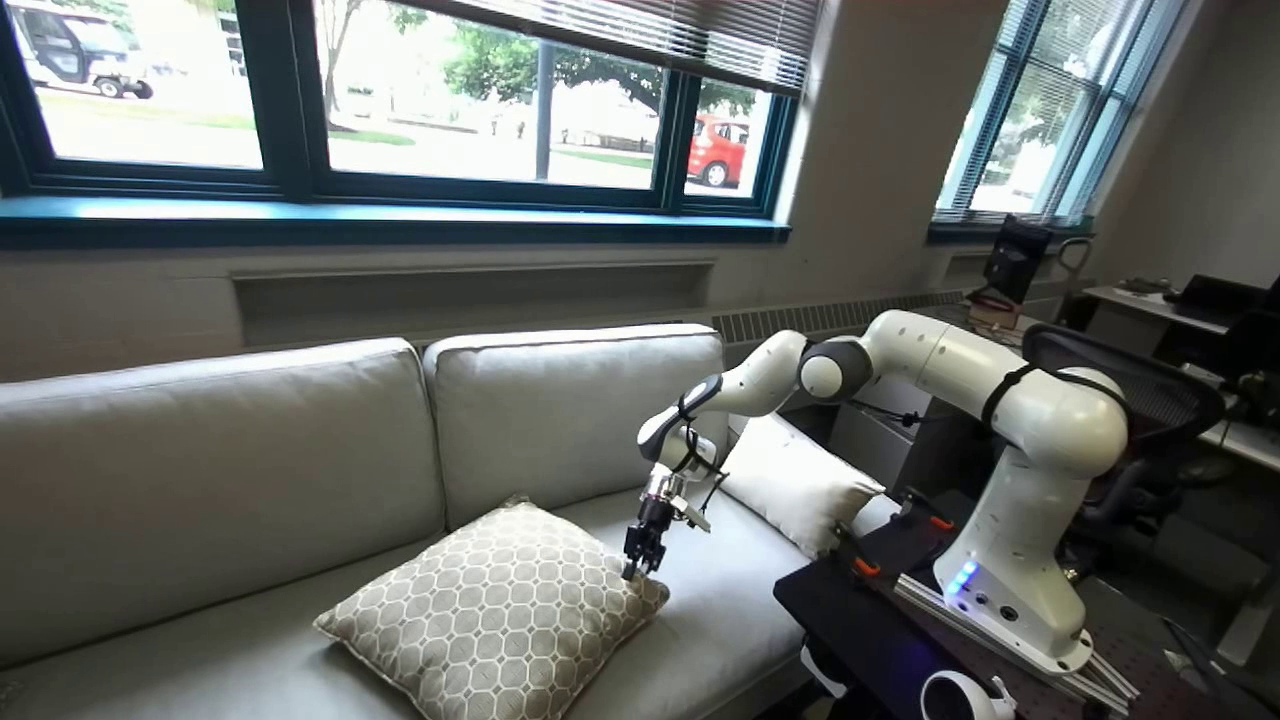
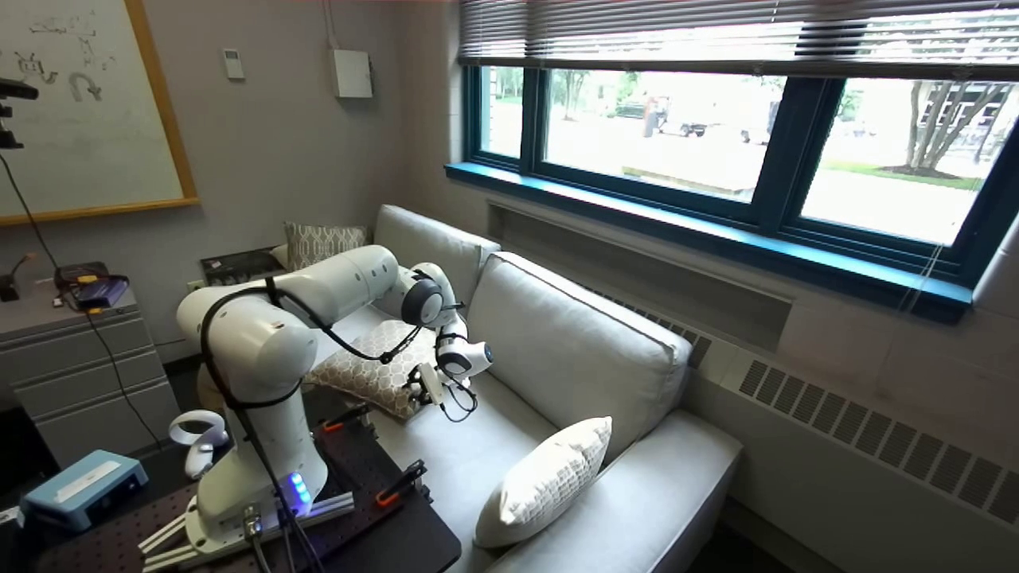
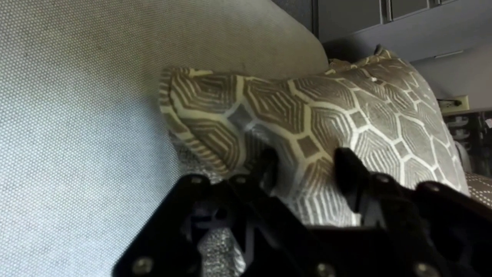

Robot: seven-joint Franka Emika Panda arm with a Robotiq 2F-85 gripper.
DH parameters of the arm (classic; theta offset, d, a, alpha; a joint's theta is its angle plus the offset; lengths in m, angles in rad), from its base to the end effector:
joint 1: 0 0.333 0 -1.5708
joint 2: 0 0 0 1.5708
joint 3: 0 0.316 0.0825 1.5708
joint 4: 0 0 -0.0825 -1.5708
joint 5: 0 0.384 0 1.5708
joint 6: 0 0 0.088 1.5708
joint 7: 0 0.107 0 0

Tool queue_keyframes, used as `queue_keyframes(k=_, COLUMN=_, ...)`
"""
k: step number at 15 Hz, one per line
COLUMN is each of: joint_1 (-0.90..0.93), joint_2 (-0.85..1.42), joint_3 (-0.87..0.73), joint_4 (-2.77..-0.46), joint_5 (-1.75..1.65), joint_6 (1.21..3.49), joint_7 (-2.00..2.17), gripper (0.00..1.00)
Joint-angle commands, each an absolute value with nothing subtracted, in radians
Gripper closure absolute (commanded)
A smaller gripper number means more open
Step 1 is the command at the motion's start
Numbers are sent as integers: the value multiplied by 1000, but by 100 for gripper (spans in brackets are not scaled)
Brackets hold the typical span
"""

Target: Set the two pillows against the armrest

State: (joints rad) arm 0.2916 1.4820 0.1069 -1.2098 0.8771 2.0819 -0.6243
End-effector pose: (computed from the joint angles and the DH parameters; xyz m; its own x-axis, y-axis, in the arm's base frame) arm 0.5372 0.2621 -0.1541 0.8681 0.3778 -0.3219 0.0300 -0.6873 -0.7258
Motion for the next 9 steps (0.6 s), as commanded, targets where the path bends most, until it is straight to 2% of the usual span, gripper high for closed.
queue_keyframes(k=1, joint_1=242, joint_2=1482, joint_3=185, joint_4=-1232, joint_5=790, joint_6=2100, joint_7=-601, gripper=84)
queue_keyframes(k=2, joint_1=303, joint_2=1482, joint_3=106, joint_4=-1214, joint_5=879, joint_6=2047, joint_7=-632, gripper=92)
queue_keyframes(k=3, joint_1=300, joint_2=1482, joint_3=107, joint_4=-1211, joint_5=879, joint_6=2037, joint_7=-638, gripper=99)
queue_keyframes(k=5, joint_1=316, joint_2=1482, joint_3=90, joint_4=-1205, joint_5=879, joint_6=2038, joint_7=-666, gripper=100)
queue_keyframes(k=6, joint_1=258, joint_2=1482, joint_3=169, joint_4=-1213, joint_5=760, joint_6=2081, joint_7=-639, gripper=100)
queue_keyframes(k=7, joint_1=327, joint_2=1481, joint_3=81, joint_4=-1193, joint_5=846, joint_6=2043, joint_7=-663, gripper=99)
queue_keyframes(k=8, joint_1=330, joint_2=1481, joint_3=79, joint_4=-1187, joint_5=839, joint_6=2057, joint_7=-654, gripper=99)
queue_keyframes(k=9, joint_1=264, joint_2=1478, joint_3=159, joint_4=-1197, joint_5=730, joint_6=2119, joint_7=-620, gripper=99)
